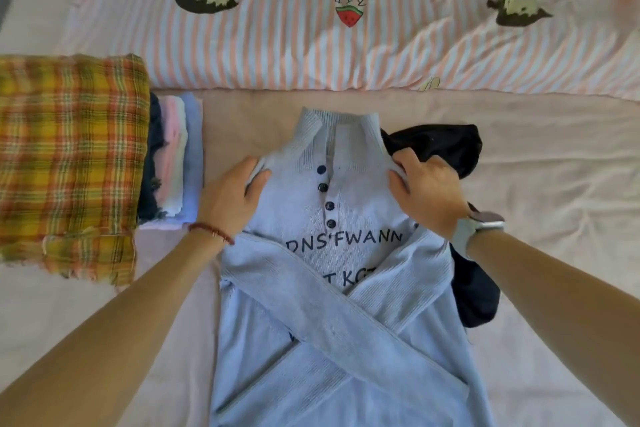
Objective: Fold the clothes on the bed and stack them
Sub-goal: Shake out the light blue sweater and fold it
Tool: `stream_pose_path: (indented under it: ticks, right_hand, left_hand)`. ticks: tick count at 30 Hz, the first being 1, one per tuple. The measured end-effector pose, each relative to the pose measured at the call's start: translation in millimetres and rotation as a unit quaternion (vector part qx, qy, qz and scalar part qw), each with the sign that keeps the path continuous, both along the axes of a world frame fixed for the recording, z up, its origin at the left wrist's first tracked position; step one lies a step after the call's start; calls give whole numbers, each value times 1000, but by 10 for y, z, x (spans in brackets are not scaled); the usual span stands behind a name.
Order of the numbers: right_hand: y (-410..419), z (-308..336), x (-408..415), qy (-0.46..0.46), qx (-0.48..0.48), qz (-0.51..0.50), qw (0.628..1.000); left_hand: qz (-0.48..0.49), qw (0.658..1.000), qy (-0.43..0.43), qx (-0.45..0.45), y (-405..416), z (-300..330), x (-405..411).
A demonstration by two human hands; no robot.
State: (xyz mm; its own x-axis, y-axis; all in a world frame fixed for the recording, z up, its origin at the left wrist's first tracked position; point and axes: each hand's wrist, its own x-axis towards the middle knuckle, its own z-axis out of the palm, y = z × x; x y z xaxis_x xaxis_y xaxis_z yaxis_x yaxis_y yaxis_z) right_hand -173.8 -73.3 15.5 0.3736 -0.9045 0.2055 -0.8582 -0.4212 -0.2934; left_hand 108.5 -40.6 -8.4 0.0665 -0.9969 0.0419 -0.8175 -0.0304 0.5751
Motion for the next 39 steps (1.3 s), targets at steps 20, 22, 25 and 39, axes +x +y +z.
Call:
stream_pose_path:
  ticks: [20, 22, 25, 39]
  right_hand:
    - [1313, -263, -338, 233, 77, 158, 956]
    - [1209, -341, -330, 285, 137, 122, 941]
    - [1188, -444, -610, 324, 207, 63, 921]
    - [575, -207, -360, 305, 359, 74, 879]
  left_hand:
    - [-243, 930, -266, 77, 1283, -114, -189]
    - [-202, 923, -290, 152, 1233, -299, -160]
    - [-153, 927, -293, 177, 1250, -435, 34]
    - [-141, 875, -94, 454, 703, -221, 253]
